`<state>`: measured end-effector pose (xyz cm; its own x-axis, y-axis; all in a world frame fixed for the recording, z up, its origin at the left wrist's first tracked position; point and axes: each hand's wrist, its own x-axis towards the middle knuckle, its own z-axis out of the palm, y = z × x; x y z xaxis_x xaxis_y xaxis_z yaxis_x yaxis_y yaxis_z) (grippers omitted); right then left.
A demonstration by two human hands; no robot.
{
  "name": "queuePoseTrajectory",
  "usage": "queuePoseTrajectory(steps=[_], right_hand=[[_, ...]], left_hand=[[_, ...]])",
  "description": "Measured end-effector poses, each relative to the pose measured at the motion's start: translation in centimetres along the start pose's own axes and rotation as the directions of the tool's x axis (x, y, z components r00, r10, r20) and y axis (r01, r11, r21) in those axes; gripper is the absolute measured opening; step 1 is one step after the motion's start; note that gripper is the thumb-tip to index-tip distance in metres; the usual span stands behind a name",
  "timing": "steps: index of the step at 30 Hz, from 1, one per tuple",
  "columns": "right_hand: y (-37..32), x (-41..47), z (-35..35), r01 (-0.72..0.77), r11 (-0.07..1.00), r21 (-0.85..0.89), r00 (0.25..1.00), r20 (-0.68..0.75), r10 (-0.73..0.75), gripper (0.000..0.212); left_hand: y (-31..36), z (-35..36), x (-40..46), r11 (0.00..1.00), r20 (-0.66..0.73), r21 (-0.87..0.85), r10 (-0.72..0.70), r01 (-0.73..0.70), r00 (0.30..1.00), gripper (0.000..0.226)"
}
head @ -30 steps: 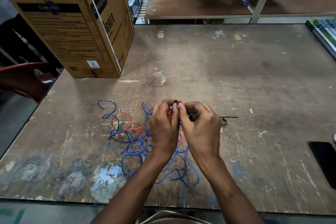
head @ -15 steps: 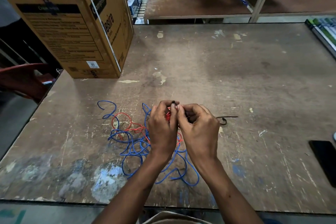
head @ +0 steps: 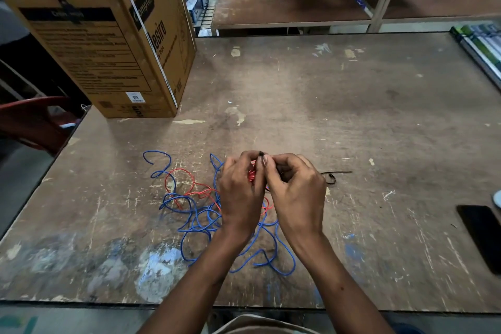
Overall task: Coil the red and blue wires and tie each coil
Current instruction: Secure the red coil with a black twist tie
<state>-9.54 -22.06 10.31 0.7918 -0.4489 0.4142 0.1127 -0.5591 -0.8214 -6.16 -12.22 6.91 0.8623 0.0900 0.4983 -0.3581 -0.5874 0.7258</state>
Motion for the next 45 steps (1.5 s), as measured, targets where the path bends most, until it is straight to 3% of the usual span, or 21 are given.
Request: queuePoseTrajectory(steps=[5,8,12,17,21,24,27,31,33,34,36,38,39,41,43,45], right_hand=[[0.0,0.4,0.1,-0.016,0.998,-0.065,1.000,0.004,0.016,0.011],[0.1,1.4,-0.4,-0.114,0.991,-0.069,0.983,0.135,0.123,0.019],[0.7,4.4,-1.1,-0.320,0.947,-0.025,0.839,0.457,0.295,0.014],[1.0,6.3,-0.9,-0.485,0.864,0.135,0.735,0.597,0.320,0.016],[1.9,7.2,0.4,-0.634,0.749,0.189,0.694,0.566,0.445,0.025],[3.1,7.2,1.7,-0.701,0.665,0.257,0.657,0.595,0.463,0.020],[4.1,6.7,2.9,-0.698,0.626,0.348,0.699,0.523,0.488,0.014],[4.6,7.3,3.7,-0.623,0.678,0.389,0.778,0.398,0.487,0.011],[3.9,7.4,3.5,-0.610,0.667,0.429,0.788,0.417,0.452,0.012],[3.3,7.2,3.0,-0.635,0.634,0.441,0.765,0.476,0.435,0.014],[2.5,6.7,1.6,-0.727,0.580,0.368,0.646,0.653,0.395,0.029],[2.2,5.8,0.1,-0.731,0.631,0.261,0.555,0.765,0.326,0.037],[2.2,5.2,-0.3,-0.706,0.653,0.275,0.561,0.780,0.278,0.032],[2.5,4.4,-0.3,-0.652,0.653,0.384,0.651,0.725,0.224,0.019],[3.0,4.1,0.5,-0.570,0.705,0.421,0.747,0.623,0.231,0.012],[3.4,4.0,1.5,-0.522,0.752,0.402,0.790,0.560,0.249,0.009]], left_hand=[[0.5,0.1,-0.7,0.999,0.056,-0.013,0.046,-0.045,0.997,0.024],[0.2,-0.1,-0.6,0.999,0.073,-0.027,0.048,-0.046,0.996,0.022],[-0.6,-0.6,-0.5,0.997,0.140,-0.070,0.052,-0.042,0.989,0.024],[-0.3,-1.3,-0.7,0.991,0.183,-0.135,0.045,-0.020,0.982,0.017],[-0.4,-1.3,-1.2,0.980,0.335,-0.199,0.097,-0.030,0.937,0.016],[-0.8,-1.3,-1.8,0.955,0.395,-0.280,0.023,0.097,0.918,0.022],[-0.7,-1.8,-2.1,0.916,0.427,-0.363,-0.001,0.173,0.904,0.032],[-0.3,-1.6,-3.1,0.911,0.422,-0.378,0.010,0.165,0.907,0.029],[-0.3,-1.2,-3.2,0.848,0.428,-0.453,-0.064,0.275,0.902,0.026],[-0.3,-1.1,-3.1,0.796,0.437,-0.498,-0.113,0.345,0.892,0.025],[-0.6,-0.9,-2.5,0.724,0.435,-0.550,-0.177,0.416,0.883,0.024],[-1.2,-0.9,-1.9,0.704,0.431,-0.562,-0.199,0.434,0.880,0.022],[-1.6,-0.8,-1.7,0.705,0.430,-0.562,-0.199,0.434,0.881,0.022],[-2.2,-0.6,-1.4,0.703,0.434,-0.566,-0.191,0.431,0.881,0.032],[-2.3,-0.4,-1.4,0.689,0.445,-0.569,-0.200,0.448,0.873,0.035],[-2.0,-0.1,-1.3,0.677,0.452,-0.576,-0.205,0.459,0.868,0.030]])
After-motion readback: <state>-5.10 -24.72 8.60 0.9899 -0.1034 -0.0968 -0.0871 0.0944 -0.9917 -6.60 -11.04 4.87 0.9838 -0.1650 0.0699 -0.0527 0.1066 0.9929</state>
